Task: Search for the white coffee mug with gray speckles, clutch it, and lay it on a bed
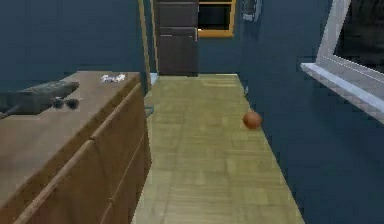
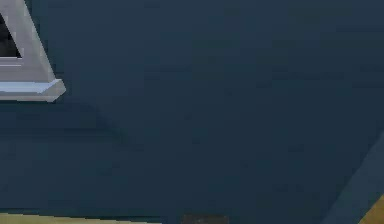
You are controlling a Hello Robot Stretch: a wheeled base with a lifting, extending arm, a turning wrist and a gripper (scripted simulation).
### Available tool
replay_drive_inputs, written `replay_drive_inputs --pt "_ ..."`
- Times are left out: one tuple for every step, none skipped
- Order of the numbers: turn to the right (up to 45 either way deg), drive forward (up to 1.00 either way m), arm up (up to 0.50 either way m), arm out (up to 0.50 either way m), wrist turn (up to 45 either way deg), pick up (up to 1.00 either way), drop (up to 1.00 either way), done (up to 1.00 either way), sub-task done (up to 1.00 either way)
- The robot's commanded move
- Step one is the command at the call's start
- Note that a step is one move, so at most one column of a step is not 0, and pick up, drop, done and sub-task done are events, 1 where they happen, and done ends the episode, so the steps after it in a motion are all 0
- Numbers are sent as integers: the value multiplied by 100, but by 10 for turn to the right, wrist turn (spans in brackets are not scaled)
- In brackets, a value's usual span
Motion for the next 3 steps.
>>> replay_drive_inputs --pt "30 0 0 0 0 0 0 0 0" --pt "0 100 0 0 0 0 0 0 0" --pt "0 75 0 0 0 0 0 0 0"
